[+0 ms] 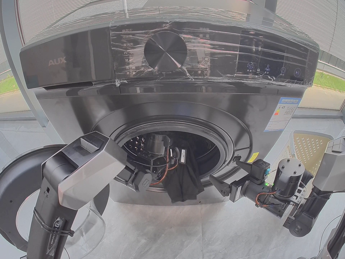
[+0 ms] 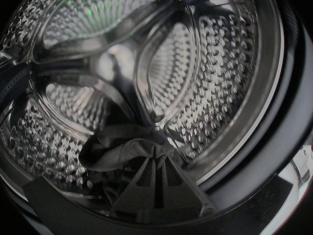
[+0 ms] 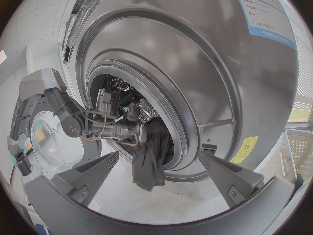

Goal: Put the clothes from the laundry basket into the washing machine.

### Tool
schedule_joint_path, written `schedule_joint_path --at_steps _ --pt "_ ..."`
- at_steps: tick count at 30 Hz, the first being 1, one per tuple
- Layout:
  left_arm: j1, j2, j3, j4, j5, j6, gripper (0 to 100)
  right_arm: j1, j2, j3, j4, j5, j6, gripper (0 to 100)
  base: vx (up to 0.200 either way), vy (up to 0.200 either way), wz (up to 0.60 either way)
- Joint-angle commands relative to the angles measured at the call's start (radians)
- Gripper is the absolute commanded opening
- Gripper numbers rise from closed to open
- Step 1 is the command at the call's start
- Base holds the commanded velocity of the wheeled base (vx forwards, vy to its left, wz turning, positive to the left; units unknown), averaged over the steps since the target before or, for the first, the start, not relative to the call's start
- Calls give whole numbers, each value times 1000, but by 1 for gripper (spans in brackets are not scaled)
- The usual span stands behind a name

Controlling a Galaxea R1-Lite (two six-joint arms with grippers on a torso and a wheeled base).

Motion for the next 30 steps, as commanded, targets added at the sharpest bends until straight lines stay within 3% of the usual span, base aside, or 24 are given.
schedule_joint_path --at_steps 1,8,9,16,19,21,30 --pt "28 71 -109 -59 40 -8 0 2 1 -5 -1 0 0 100 0 0 0" --pt "35 93 -134 -87 42 -5 0 -1 1 -7 -1 0 0 100 0 0 0" --pt "33 91 -131 -90 42 -5 100 -1 2 -7 -1 0 0 100 0 0 0" --pt "12 42 -62 -86 42 -13 100 -1 2 -5 -1 0 0 100 0 0 0" --pt "-33 -33 41 -64 39 -49 100 -1 2 -5 -1 0 0 100 0 0 0" --pt "-57 -59 87 -41 31 -55 100 -1 2 -5 -1 0 0 100 0 0 0" --pt "-82 -38 150 -26 23 -45 100 -3 2 -5 -1 0 0 100 0 0 0"
